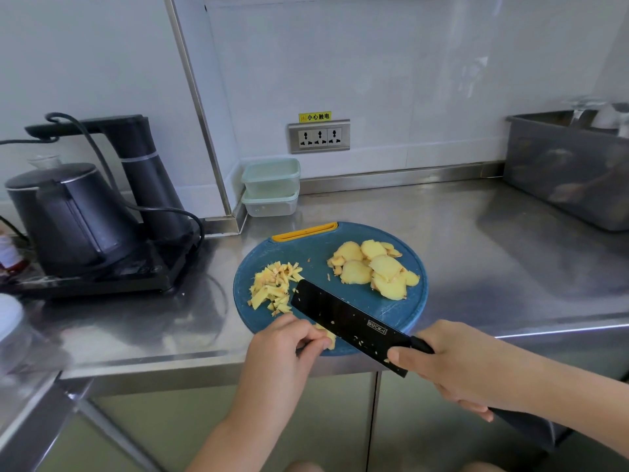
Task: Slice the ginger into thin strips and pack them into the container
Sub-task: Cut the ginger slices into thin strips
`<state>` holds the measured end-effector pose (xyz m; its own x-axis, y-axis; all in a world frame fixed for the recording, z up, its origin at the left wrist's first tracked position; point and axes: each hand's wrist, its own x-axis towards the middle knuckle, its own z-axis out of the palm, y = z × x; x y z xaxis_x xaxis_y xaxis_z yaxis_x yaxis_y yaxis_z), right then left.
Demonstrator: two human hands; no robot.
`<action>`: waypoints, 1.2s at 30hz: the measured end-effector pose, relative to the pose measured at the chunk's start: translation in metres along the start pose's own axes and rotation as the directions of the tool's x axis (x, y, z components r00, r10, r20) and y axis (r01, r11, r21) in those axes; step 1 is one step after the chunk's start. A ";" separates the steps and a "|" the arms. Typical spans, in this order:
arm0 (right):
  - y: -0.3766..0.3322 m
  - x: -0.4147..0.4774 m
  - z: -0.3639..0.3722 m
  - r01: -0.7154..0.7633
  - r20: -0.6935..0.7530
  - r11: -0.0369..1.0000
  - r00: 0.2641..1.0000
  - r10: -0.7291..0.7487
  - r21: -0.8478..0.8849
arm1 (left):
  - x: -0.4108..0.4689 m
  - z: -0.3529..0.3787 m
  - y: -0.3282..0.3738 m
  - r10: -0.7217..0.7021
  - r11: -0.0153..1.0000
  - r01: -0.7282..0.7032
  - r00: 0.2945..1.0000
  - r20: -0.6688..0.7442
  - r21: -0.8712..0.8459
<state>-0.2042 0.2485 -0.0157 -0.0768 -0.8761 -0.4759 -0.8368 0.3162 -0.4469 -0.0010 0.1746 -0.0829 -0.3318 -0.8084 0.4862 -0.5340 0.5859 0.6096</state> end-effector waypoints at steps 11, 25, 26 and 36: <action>-0.002 -0.003 0.009 0.055 -0.123 0.990 0.990 -0.071 -0.128 | -0.001 0.002 0.008 0.037 0.992 -0.035 0.999 -0.014 0.122; -0.009 -0.005 0.012 0.028 -0.181 0.976 0.981 -0.068 -0.214 | 0.005 0.002 0.008 -0.008 0.991 0.004 1.000 0.027 0.134; -0.009 -0.005 0.012 0.029 -0.179 0.975 0.981 -0.069 -0.219 | 0.005 0.002 0.008 -0.011 0.991 0.007 1.000 0.028 0.132; -0.012 -0.001 0.012 0.023 -0.164 0.953 0.984 -0.075 -0.301 | 0.005 0.002 0.007 -0.032 0.993 0.029 0.999 0.026 0.110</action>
<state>-0.1878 0.2502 -0.0187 -0.1015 -0.9453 -0.3100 -0.9627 0.1719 -0.2091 -0.0081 0.1744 -0.0769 -0.3351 -0.8278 0.4501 -0.6258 0.5526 0.5505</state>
